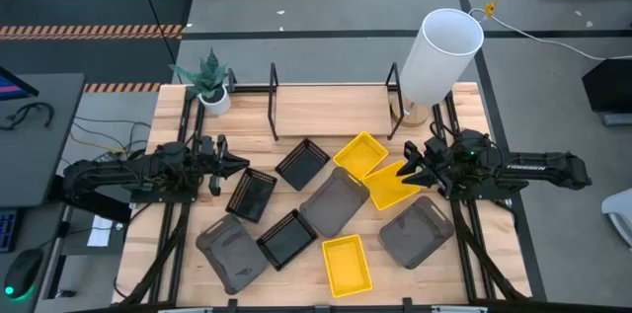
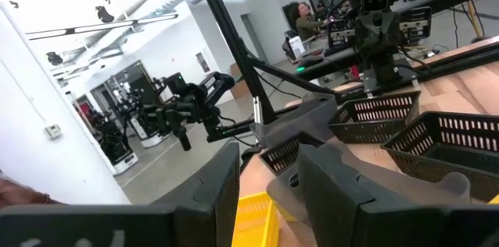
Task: Stack baskets on shelf by color
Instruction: Stack the middle black transparent bin on the right black transparent bin
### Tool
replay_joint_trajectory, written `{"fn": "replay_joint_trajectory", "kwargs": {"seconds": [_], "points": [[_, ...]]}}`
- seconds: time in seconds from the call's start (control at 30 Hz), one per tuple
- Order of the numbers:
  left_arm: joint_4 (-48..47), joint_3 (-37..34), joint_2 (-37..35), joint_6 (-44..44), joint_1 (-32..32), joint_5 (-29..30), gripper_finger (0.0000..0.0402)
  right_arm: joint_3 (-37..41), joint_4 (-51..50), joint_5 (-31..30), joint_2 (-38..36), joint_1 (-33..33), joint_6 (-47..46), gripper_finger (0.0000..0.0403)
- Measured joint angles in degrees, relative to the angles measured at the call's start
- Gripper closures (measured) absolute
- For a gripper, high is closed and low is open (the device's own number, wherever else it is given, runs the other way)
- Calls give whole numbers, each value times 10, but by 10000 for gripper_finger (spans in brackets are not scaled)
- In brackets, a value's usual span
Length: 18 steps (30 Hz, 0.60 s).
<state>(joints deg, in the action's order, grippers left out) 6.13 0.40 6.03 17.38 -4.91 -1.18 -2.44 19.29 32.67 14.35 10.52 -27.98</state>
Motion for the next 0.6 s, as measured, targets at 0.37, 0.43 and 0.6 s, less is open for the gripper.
{"fn": "replay_joint_trajectory", "kwargs": {"seconds": [0.37, 0.43, 0.6], "points": [[0, 0, 0, 0, 0, 0, 368, 0, 0, 0, 0, 0, 7, 267], [0, 0, 0, 0, 0, 0, 366, 0, 0, 0, 0, 0, 7, 267], [0, 0, 0, 0, 0, 0, 364, 0, 0, 0, 0, 0, 7, 267]]}}
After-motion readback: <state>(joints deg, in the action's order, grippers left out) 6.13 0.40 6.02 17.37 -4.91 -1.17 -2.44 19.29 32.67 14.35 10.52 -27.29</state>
